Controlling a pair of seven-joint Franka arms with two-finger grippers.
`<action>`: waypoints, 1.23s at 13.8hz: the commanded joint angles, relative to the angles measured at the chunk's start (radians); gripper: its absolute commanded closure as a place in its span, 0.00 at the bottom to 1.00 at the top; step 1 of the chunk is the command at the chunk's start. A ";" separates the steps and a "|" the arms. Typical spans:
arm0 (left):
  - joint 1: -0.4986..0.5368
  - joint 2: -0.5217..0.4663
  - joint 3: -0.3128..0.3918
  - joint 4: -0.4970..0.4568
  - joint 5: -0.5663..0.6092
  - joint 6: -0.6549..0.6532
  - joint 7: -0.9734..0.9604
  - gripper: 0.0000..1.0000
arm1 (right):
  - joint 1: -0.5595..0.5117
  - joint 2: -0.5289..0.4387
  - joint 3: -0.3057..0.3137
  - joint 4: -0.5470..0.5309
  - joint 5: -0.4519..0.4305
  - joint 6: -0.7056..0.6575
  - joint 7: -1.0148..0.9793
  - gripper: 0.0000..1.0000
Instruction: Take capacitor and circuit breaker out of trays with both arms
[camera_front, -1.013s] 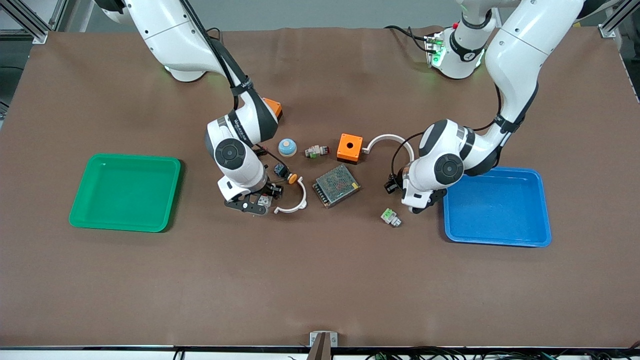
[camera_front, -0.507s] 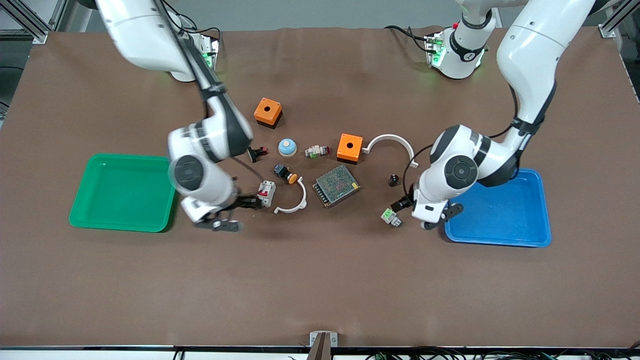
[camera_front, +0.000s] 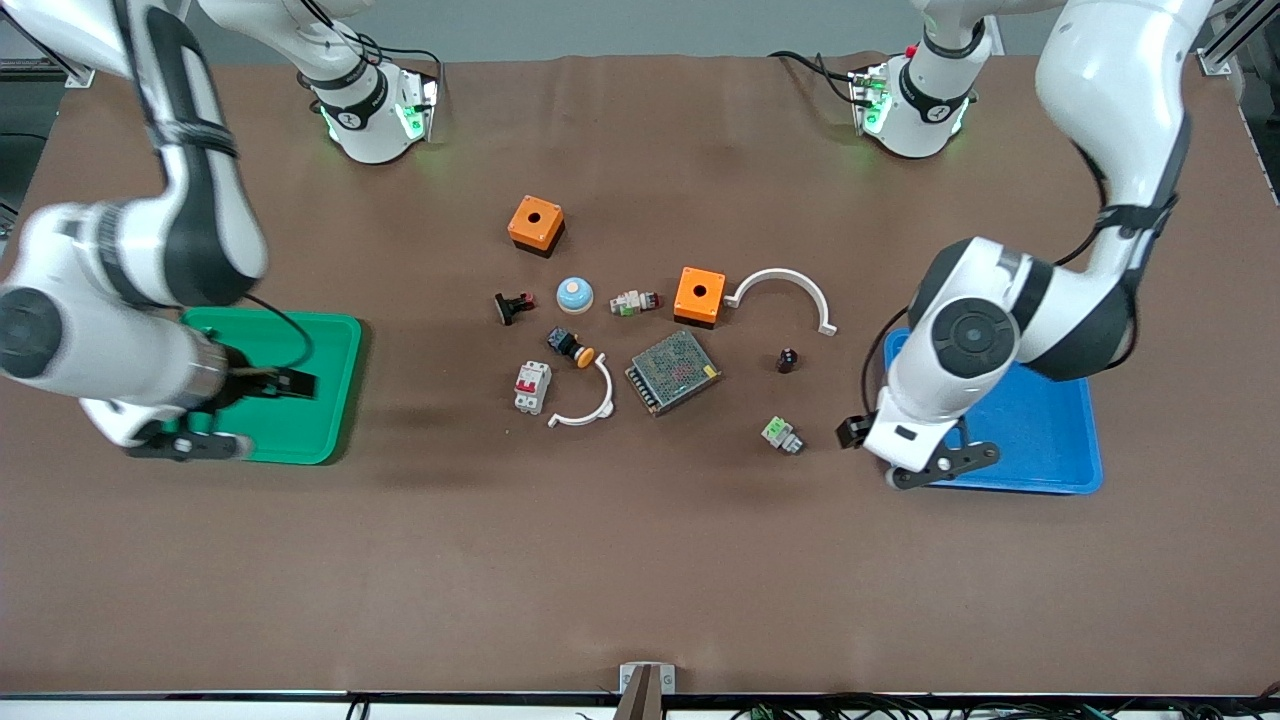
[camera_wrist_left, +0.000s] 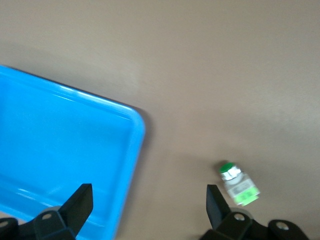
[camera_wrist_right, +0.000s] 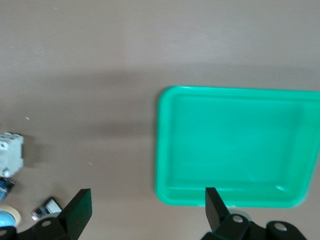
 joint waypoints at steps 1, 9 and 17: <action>0.078 -0.091 -0.012 0.019 0.001 -0.065 0.195 0.00 | -0.097 -0.049 0.019 0.017 -0.014 -0.069 -0.091 0.00; 0.130 -0.173 -0.014 0.150 0.000 -0.246 0.307 0.00 | -0.160 -0.036 0.018 0.189 -0.032 -0.155 -0.107 0.00; 0.163 -0.396 0.084 0.134 -0.220 -0.416 0.560 0.00 | -0.173 -0.098 0.022 0.128 -0.011 -0.214 -0.115 0.00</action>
